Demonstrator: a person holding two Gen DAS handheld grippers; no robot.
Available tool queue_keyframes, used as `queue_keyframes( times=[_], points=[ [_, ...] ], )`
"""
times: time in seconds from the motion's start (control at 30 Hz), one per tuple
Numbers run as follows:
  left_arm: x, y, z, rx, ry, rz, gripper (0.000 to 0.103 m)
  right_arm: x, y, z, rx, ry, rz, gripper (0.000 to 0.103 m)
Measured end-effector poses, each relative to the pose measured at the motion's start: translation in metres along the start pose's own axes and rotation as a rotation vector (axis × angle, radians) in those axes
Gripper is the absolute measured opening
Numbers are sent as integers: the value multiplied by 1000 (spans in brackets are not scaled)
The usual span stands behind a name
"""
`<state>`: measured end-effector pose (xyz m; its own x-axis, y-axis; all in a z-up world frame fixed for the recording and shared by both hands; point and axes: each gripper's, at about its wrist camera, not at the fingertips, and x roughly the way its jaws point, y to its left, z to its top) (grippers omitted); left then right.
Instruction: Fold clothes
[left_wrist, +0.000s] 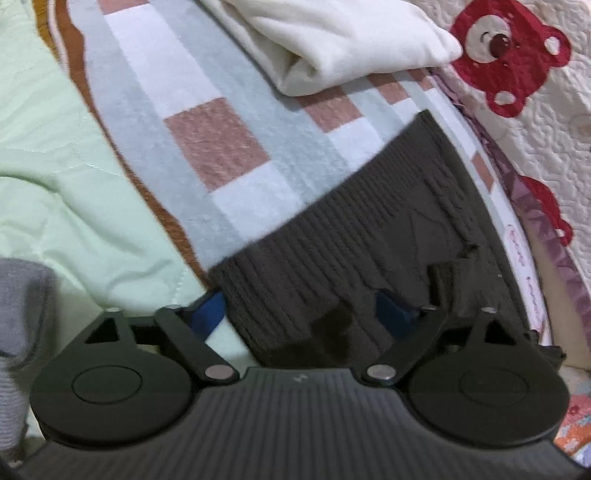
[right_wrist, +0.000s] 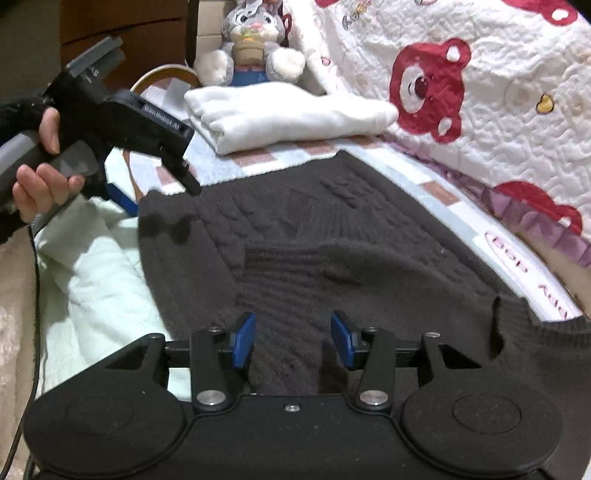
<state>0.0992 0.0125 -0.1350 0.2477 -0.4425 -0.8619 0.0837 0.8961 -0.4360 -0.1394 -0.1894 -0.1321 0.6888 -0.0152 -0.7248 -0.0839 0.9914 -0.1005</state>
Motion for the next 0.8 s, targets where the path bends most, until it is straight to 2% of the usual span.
queue_keyframes(
  times=[0.07, 0.2, 0.27, 0.33, 0.4, 0.43, 0.5, 0.57, 0.6, 0.63, 0.67, 0.7, 0.8],
  points=[
    [2, -1, -1, -3, -1, -5, 79, 7, -4, -4, 14, 21, -8, 51],
    [4, -3, -3, 8, -7, -5, 78, 0, -14, -6, 77, -13, -25, 55],
    [5, -7, -3, 30, -22, 8, 72, -6, -21, -7, 98, -29, -35, 59],
    [6, -14, -4, 65, -63, 70, 65, -12, -28, -8, 119, -45, -45, 59],
    [11, -23, -4, 116, -102, 144, 65, -18, -35, -9, 141, -61, -55, 60],
    [13, -28, -4, 140, -113, 170, 65, -21, -38, -10, 151, -69, -60, 64],
    [18, -36, -3, 185, -125, 210, 66, -26, -45, -11, 173, -85, -71, 66],
    [15, -40, -5, 210, -142, 194, 64, -32, -52, -11, 194, -102, -81, 66],
    [12, -42, -6, 221, -151, 180, 52, -35, -55, -12, 205, -110, -86, 66],
    [10, -44, -7, 231, -160, 166, 30, -38, -59, -12, 215, -118, -91, 66],
    [8, -46, -8, 242, -168, 152, 21, -41, -62, -13, 226, -126, -96, 66],
    [5, -48, -9, 253, -177, 139, 16, -45, -69, -16, 234, -117, -101, 66],
    [-2, -53, -12, 284, -203, 97, 14, -58, -90, -27, 257, -84, -112, 66]
  ],
)
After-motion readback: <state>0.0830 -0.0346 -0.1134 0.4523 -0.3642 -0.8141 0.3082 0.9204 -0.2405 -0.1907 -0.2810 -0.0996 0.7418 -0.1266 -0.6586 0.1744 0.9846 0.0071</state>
